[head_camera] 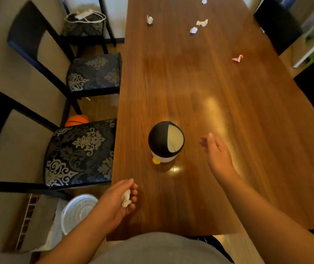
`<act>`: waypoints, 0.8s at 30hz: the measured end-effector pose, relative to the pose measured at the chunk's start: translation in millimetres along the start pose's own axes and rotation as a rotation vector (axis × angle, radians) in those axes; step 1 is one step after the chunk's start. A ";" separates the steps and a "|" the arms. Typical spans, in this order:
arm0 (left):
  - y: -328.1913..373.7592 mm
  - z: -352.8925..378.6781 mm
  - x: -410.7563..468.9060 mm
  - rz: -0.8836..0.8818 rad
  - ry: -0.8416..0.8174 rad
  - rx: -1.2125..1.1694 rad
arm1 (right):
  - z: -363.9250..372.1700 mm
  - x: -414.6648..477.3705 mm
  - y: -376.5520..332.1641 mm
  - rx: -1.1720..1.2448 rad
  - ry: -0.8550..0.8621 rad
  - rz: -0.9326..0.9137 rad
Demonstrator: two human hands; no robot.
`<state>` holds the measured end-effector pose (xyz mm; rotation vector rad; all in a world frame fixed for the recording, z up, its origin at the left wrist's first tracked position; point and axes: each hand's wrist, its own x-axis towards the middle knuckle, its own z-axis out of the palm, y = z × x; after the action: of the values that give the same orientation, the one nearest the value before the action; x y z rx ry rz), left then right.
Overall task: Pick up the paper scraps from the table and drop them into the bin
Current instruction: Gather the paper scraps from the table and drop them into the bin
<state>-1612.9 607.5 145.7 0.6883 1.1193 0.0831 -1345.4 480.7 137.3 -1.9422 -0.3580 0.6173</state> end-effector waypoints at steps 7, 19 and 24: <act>76.1 120.7 4.3 0.552 -0.131 0.697 | -44.6 -24.0 77.5 0.038 -0.105 0.216; 118.3 162.2 71.2 1.277 -0.159 2.078 | -84.8 -28.8 119.7 0.051 -0.115 0.293; 125.4 148.5 70.7 1.321 -0.168 2.009 | -94.7 -17.8 119.0 0.023 -0.127 0.266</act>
<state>-1420.8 665.5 195.6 3.0457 0.0032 -0.0216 -1309.1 349.4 67.6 -1.9487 -0.1705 0.9168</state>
